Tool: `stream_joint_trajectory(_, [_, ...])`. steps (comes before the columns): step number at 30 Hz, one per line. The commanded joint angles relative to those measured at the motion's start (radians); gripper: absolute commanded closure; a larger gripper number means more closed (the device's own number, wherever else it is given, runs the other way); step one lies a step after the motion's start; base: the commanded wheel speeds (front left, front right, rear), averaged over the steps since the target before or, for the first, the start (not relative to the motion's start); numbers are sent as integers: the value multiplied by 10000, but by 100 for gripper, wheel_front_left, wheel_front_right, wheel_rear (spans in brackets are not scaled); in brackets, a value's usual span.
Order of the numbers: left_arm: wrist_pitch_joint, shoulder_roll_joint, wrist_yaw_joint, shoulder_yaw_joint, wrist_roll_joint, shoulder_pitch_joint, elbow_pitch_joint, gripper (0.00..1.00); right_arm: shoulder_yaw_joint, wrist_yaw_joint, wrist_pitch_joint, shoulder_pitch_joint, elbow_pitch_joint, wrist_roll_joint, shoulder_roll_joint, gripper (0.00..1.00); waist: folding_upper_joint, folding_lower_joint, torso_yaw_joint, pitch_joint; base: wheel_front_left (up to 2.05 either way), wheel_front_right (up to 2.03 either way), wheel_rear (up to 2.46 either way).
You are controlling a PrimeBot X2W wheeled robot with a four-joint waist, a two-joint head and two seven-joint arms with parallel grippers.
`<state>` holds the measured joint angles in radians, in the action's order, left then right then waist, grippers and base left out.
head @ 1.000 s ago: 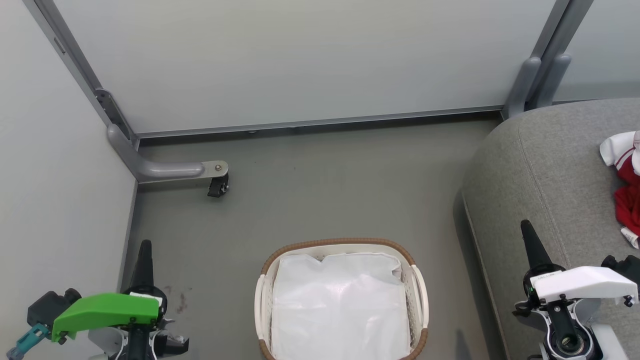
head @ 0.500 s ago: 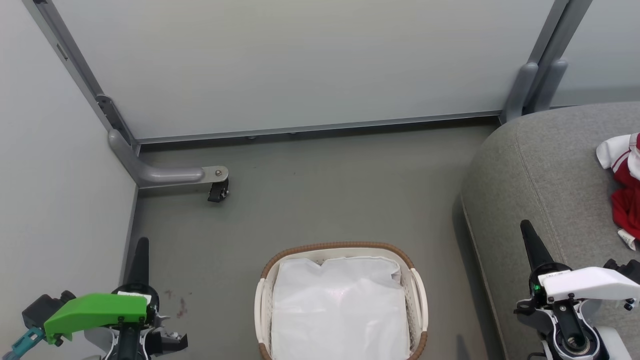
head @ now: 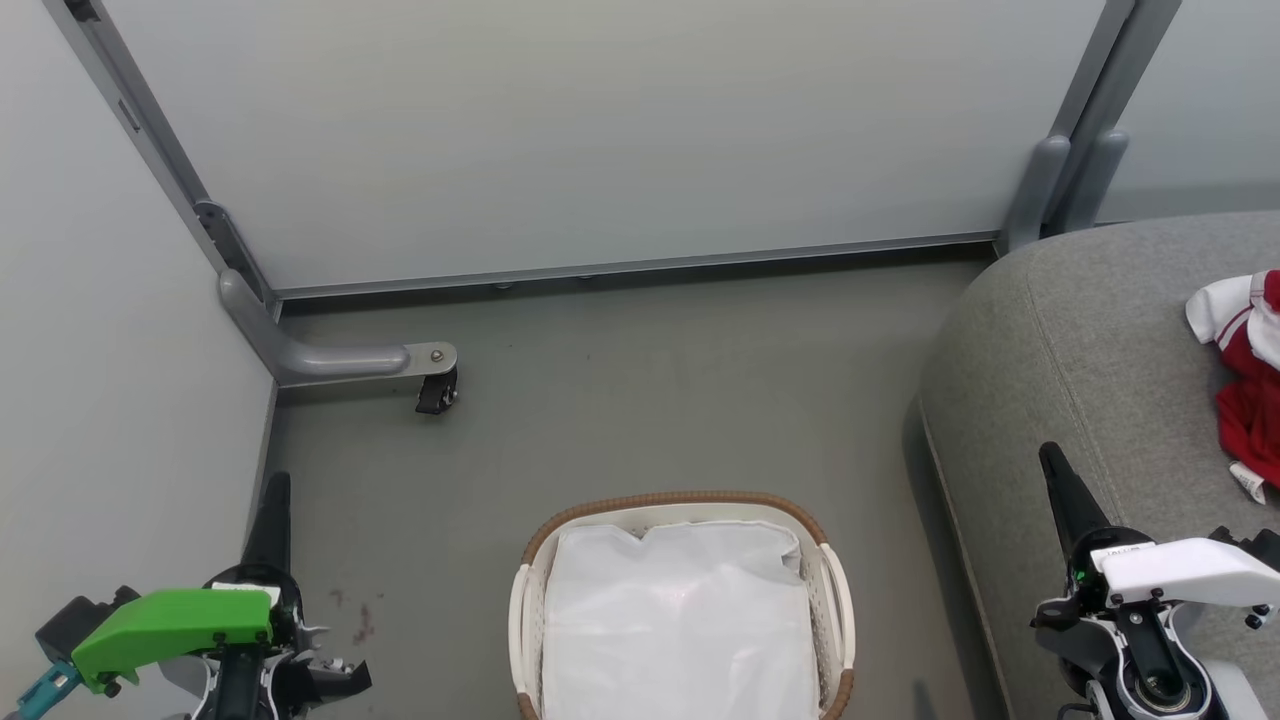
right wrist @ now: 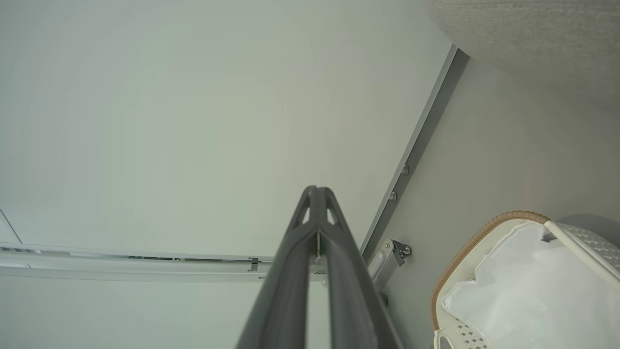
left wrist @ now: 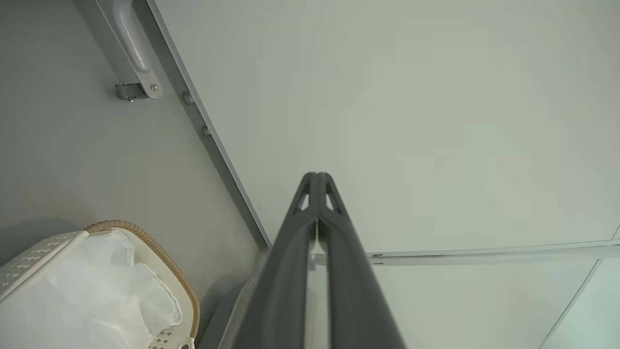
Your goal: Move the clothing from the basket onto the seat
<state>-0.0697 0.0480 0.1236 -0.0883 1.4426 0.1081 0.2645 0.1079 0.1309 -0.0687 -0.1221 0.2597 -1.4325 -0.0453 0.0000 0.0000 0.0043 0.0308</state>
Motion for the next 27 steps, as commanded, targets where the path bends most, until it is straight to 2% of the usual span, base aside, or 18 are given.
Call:
stream_joint_trajectory(1, [-56, 45, 60, -51, 222, 21, -79, 100, 29, -2, -71, 90, -87, -222, -63, 100, 0, 0, -3, -18, 0, 0, 0])
stream_joint_trajectory(27, [-490, 47, 102, -289, 1713, 2, -208, 100, 78, -3, -483, 194, -171, -1818, -78, 100, 0, 0, -43, -277, 0, 0, 0])
